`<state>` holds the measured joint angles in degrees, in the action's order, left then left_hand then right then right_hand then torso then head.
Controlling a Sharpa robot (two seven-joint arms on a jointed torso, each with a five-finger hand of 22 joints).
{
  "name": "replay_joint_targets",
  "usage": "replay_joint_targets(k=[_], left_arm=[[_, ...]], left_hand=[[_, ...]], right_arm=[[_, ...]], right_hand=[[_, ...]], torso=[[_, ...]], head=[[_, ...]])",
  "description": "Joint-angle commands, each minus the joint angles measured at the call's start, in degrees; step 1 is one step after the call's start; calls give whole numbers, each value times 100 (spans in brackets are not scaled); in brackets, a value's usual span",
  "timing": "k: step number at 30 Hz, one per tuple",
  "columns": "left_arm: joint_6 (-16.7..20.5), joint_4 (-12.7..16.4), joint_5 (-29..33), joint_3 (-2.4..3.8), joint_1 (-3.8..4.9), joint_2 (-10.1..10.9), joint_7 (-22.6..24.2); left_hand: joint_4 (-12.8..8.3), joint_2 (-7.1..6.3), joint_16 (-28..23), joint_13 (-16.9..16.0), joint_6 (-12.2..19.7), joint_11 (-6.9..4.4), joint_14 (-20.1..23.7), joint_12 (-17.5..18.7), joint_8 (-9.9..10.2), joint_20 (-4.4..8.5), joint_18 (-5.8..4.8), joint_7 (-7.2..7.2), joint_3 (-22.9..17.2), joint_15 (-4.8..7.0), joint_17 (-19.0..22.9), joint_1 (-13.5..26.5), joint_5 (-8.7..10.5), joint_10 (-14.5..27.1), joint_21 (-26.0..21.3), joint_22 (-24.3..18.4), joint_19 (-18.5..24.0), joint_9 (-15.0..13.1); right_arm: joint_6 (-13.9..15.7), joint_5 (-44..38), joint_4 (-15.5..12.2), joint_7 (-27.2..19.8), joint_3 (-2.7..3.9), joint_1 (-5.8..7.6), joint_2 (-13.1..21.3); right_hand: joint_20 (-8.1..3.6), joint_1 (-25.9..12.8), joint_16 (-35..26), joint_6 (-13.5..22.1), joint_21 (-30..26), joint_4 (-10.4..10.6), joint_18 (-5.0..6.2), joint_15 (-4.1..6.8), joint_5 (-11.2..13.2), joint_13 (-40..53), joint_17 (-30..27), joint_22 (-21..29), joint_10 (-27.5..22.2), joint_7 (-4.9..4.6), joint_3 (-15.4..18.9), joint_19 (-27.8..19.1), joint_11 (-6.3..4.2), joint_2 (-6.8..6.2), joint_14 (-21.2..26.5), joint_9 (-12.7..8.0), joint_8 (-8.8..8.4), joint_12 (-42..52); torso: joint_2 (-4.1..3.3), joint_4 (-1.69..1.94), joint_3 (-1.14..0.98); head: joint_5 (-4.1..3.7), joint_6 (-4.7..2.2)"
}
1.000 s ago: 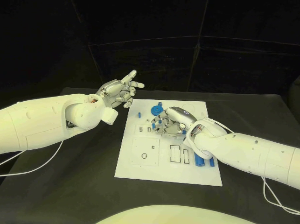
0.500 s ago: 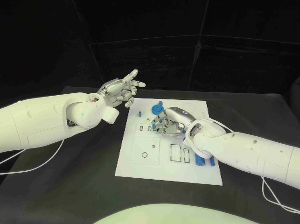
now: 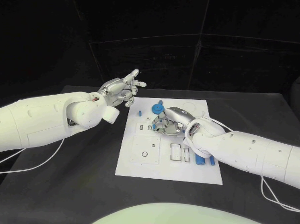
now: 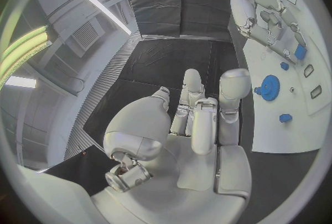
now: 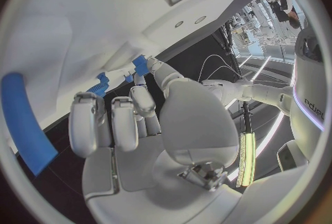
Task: Assemble the parts on the task board
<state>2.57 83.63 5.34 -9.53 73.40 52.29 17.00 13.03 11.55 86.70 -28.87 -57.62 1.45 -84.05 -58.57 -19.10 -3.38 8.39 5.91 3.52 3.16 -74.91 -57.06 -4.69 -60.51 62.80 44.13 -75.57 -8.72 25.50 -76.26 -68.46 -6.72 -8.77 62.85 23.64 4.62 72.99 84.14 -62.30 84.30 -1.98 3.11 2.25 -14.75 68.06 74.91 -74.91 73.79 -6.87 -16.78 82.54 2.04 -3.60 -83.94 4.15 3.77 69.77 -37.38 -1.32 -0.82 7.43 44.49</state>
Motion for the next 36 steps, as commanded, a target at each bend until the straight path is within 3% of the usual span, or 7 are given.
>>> replay_joint_targets(k=[1,22,36], left_arm=[[-68,12,-54,4,11,-5,4],[-88,-4,-95,4,11,-15,-4],[-144,-14,-136,3,11,-28,-7]], left_hand=[[-19,-6,-32,9,29,6,-400,31,33,-1,-16,6,-2,-52,-664,-52,-17,48,-38,-5,47,-5],[-30,-4,-31,13,38,10,-400,37,37,-3,-17,10,0,-54,-668,-61,-17,55,-37,-5,48,-7],[-45,-6,-31,17,44,12,-400,43,39,-4,-18,12,2,-56,-668,-74,-17,62,-34,0,47,-8]], right_arm=[[-86,-173,3,182,5,11,-18],[-211,-279,-30,342,5,11,20],[-377,-440,-109,456,5,11,71]], right_hand=[[0,37,-31,-35,-39,19,-52,-41,-15,-7,600,-550,-35,13,-8,-45,3,-7,-401,9,18,-26],[2,44,-59,-31,-65,18,-42,-42,-3,-24,563,-512,-53,10,-7,-78,5,-6,-391,8,17,-46],[4,38,-64,-18,-70,18,-41,-45,5,-37,559,-507,-66,3,6,-83,11,-24,-388,5,11,-59]], torso=[[2,0,2],[1,-6,-6],[0,3,-1]], head=[[-9,5],[-14,26],[-35,36]])
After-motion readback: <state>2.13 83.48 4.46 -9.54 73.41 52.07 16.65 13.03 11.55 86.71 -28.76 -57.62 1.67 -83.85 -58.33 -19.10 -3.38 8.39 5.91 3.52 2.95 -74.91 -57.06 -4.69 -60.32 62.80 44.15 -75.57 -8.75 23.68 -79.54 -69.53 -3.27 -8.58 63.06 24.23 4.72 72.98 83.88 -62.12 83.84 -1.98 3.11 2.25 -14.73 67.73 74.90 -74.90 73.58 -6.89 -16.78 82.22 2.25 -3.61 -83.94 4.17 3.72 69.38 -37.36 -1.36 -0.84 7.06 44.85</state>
